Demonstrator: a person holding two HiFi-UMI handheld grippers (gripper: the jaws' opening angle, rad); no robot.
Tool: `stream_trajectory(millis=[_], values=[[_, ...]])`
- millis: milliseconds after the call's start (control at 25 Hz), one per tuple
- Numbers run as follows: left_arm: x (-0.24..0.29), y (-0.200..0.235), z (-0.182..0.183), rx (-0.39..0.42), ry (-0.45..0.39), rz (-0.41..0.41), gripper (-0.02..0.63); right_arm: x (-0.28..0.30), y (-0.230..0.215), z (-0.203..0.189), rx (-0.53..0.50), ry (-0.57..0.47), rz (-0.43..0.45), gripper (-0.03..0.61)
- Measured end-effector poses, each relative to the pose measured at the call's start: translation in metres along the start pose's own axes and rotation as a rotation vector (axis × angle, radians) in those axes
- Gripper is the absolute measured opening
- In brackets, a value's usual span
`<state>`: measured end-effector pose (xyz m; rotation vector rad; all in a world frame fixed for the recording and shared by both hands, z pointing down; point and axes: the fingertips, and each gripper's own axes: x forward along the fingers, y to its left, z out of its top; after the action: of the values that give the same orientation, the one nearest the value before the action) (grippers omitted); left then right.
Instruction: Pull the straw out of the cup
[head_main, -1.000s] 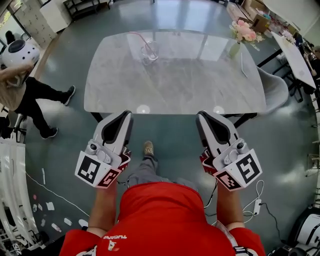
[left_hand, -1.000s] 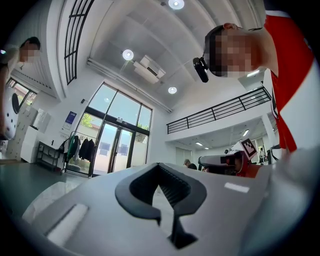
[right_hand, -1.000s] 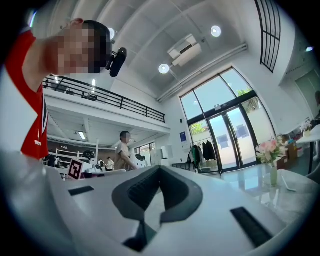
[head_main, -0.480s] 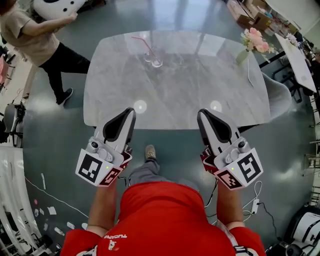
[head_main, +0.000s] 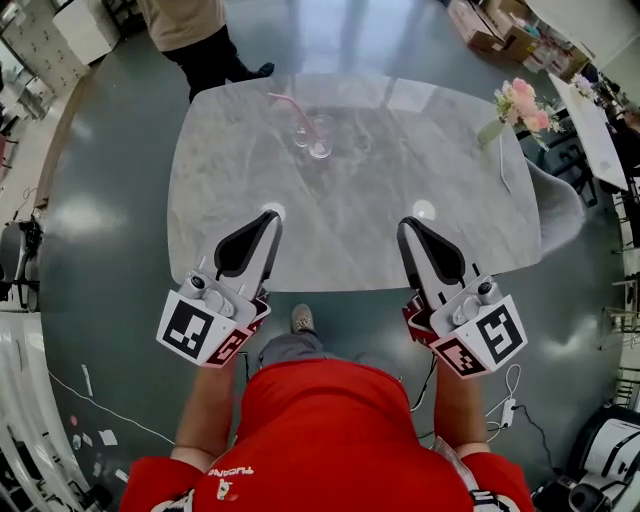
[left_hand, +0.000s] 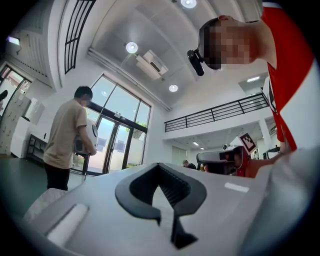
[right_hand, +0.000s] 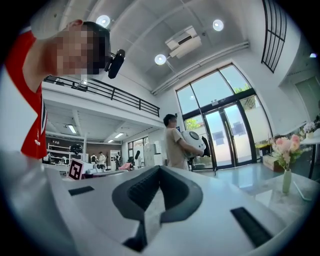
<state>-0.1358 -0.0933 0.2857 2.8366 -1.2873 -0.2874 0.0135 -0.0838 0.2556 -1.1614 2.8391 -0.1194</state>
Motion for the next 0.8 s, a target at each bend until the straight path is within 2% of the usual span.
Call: stream_trajectory(millis=[400, 800], values=[[0.035, 0.059, -0.012, -0.004, 0.033, -0.043, 0.005, 0.053, -0.021, -0.005, 0.001, 0.022, -0.047, 0.002], [0.059, 0.075, -0.030, -0.025, 0.063, -0.047, 0.005, 0.068, -0.039, -0.008, -0.013, 0.049, -0.068, 0.002]])
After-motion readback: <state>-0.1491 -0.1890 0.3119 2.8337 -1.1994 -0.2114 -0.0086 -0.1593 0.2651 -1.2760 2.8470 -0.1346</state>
